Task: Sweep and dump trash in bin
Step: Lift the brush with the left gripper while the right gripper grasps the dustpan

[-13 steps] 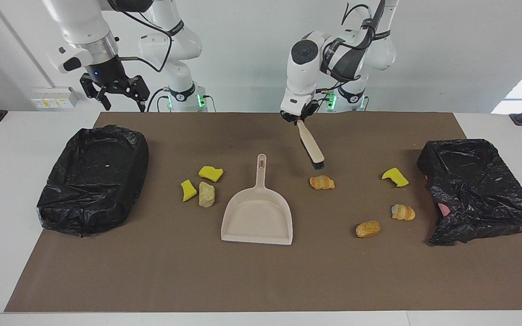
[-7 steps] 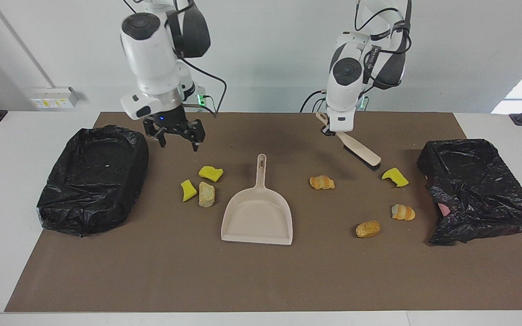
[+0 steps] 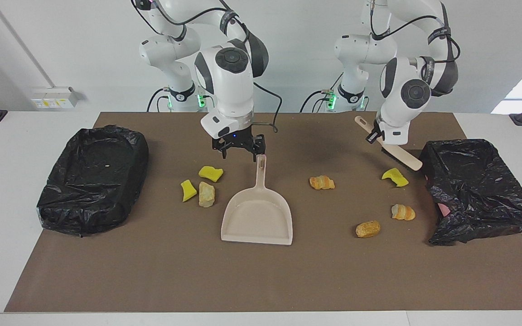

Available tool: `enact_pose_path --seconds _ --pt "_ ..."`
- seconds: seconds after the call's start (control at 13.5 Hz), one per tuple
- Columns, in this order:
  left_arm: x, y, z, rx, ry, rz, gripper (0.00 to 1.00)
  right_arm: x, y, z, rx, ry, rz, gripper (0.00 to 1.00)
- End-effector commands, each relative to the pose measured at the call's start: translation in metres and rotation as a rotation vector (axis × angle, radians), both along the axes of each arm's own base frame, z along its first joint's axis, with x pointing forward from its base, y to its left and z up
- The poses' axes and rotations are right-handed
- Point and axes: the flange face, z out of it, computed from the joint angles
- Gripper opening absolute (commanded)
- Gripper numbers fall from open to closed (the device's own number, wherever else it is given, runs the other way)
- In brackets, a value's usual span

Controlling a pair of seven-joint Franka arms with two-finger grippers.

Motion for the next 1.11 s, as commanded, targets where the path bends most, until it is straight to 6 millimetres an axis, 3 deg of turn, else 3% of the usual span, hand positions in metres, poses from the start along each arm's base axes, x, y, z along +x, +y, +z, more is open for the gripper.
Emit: enact_pose_path --seconds 0.0,0.22,0.37,0.59,0.67,0.96,1.04 --pt "-0.009 0.032 -0.007 -0.054 0.004 -0.103 0.0 -0.005 0.027 -0.041 0.019 0.0 0.024 1.0" --pt "-0.003 0.04 -0.017 -0.102 -0.038 -0.193 0.0 -0.006 0.053 -0.084 0.018 -0.004 0.063 1.0" --pt "0.006 0.038 -0.026 -0.149 -0.058 -0.275 0.0 -0.009 0.058 -0.099 0.011 0.006 0.078 1.0" --pt "0.015 0.022 -0.037 -0.251 -0.084 -0.345 0.0 -0.026 0.064 -0.103 -0.01 0.047 0.087 1.0" --pt "0.016 0.015 -0.038 -0.278 -0.093 -0.374 0.0 -0.027 0.063 -0.105 -0.013 0.051 0.085 1.0" --pt "0.015 -0.043 -0.039 -0.355 -0.105 -0.556 0.0 -0.026 0.05 -0.115 -0.014 0.058 0.09 1.0" --pt "0.013 -0.06 -0.038 -0.376 -0.114 -0.59 0.0 -0.026 0.05 -0.116 -0.015 0.06 0.1 0.78"
